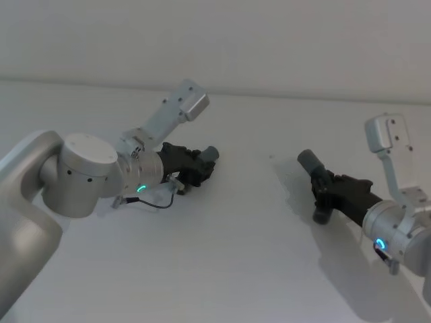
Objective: Use both hands to pick up one end of the pipe from the table, align the ends, and insert them.
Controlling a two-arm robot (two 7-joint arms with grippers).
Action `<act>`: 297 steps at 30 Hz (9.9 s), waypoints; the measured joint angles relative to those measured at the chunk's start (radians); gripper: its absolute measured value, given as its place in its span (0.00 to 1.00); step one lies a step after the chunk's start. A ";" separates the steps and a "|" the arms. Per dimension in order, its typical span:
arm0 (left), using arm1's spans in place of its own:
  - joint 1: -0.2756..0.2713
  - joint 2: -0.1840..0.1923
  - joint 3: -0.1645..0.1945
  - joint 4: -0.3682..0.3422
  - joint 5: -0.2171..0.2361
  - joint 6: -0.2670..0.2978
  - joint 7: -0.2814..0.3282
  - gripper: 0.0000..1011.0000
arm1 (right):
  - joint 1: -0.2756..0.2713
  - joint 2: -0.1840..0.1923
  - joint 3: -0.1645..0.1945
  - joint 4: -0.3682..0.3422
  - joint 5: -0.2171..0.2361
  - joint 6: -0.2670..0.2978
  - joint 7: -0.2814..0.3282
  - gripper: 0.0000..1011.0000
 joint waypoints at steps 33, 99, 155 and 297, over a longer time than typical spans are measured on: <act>0.000 0.000 0.000 0.000 0.000 0.000 0.000 0.36 | 0.106 0.293 -0.010 0.095 0.127 -0.272 0.536 0.21; -0.080 0.173 0.036 -0.041 -0.018 -0.269 -0.315 0.36 | 0.319 0.515 -0.095 0.356 0.220 -0.519 1.118 0.21; -0.277 0.282 0.205 -0.036 -0.010 -0.427 -0.700 0.36 | 0.321 0.516 -0.095 0.358 0.219 -0.520 1.122 0.21; -0.489 0.154 0.410 0.153 -0.038 -0.512 -0.754 0.36 | 0.359 0.509 -0.143 0.389 0.255 -0.528 1.101 0.21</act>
